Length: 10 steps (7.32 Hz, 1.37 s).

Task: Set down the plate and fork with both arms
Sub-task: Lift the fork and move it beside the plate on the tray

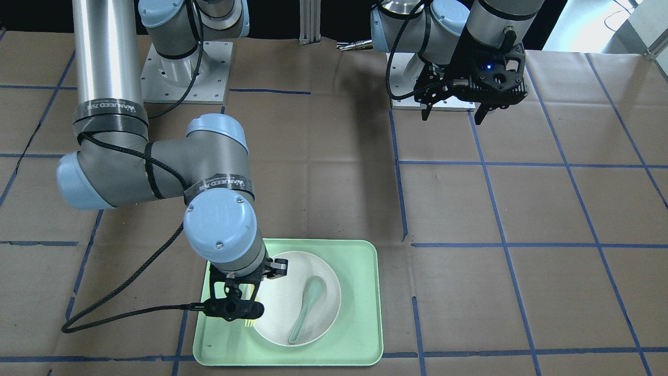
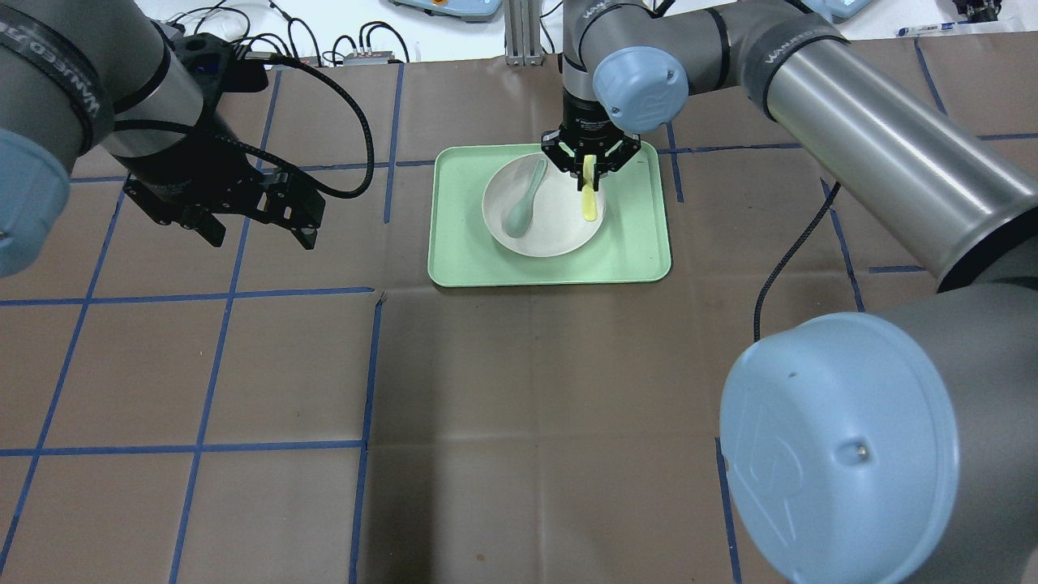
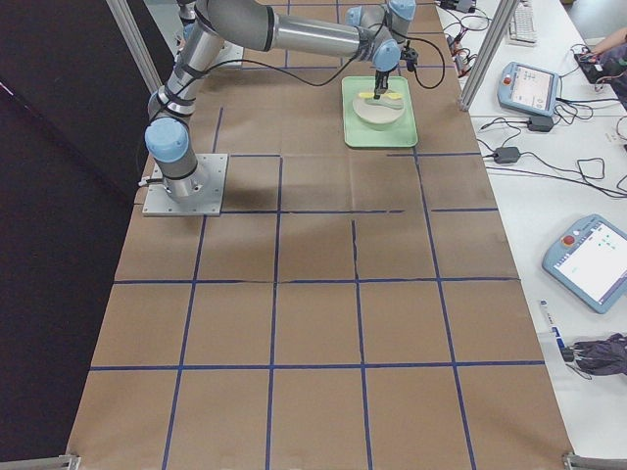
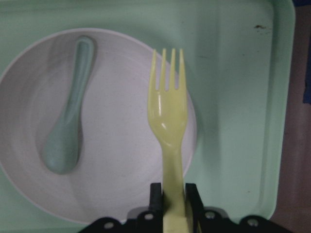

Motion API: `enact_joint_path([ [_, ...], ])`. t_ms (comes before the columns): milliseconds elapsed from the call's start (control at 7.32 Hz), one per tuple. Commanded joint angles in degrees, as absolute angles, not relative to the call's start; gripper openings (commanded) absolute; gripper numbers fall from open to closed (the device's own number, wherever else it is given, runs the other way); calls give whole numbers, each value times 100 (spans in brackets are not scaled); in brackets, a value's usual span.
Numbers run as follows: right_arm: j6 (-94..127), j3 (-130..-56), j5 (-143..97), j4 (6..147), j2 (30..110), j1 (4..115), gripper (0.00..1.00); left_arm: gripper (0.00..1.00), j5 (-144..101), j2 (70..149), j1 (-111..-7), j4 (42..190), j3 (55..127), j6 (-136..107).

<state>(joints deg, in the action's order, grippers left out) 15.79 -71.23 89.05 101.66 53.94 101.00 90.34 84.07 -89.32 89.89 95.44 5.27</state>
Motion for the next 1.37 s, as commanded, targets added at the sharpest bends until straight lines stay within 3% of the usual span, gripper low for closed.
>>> enact_joint_path([
  [0,1486,-7460,8912,10212,5545,9695,2,100,9035,8402,-8930,9017,9501,527],
  [410,1318,-7769,8921,11072,5257,9651,2,100,9106,8394,-8930,9035,9510,527],
  [956,1178,-7770,8965,11057,4974,9562,3,100,9105,8437,-8930,9035,9518,519],
  [1093,1186,-7770,8974,11057,4949,9562,28,100,9097,8455,-8930,9026,9519,519],
  [1230,1169,-7770,8974,11057,4940,9563,95,100,9097,8446,-8930,9026,9527,519],
])
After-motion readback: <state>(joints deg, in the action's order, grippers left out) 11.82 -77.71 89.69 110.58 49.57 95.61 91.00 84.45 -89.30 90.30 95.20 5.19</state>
